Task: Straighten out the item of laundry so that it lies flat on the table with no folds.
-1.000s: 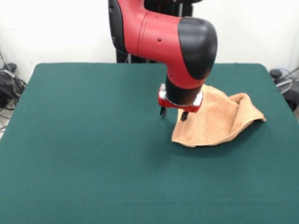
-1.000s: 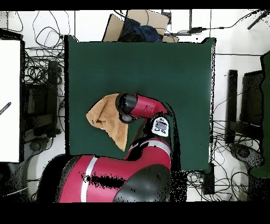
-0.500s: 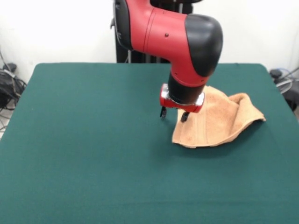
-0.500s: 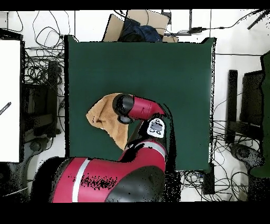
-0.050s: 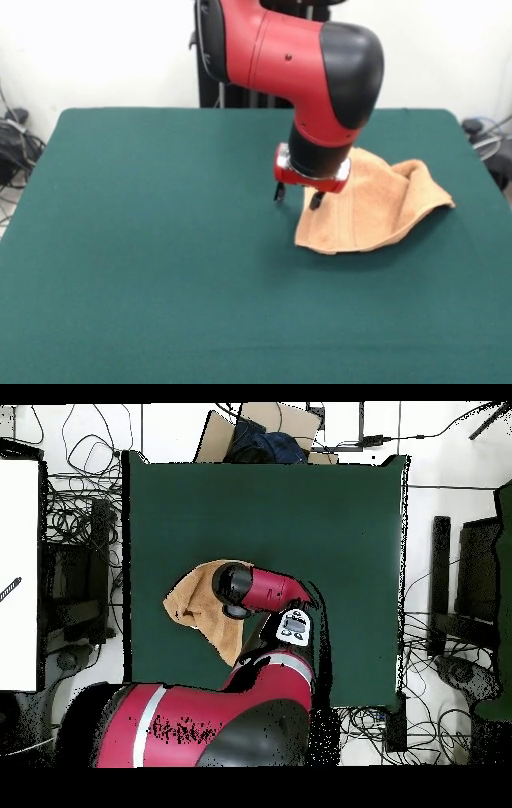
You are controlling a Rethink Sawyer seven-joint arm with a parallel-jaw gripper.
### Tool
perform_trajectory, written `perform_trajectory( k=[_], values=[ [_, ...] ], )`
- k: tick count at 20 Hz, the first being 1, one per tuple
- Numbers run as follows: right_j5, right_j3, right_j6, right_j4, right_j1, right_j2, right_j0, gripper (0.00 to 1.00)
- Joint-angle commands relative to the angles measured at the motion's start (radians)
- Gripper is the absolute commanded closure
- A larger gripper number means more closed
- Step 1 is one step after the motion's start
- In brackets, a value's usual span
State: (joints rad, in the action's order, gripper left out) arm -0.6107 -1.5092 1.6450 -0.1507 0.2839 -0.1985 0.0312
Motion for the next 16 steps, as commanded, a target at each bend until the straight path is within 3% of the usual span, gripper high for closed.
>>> perform_trajectory(
  k=[1,6,16],
  values=[
    [0.258,-0.010,0.246,-0.013,-0.039,0.038,0.010,0.00],
    [0.066,0.000,0.233,-0.032,0.058,0.014,-0.011,0.00],
    [0.069,-0.021,0.232,-0.026,0.091,0.011,-0.008,0.00]
  ],
)
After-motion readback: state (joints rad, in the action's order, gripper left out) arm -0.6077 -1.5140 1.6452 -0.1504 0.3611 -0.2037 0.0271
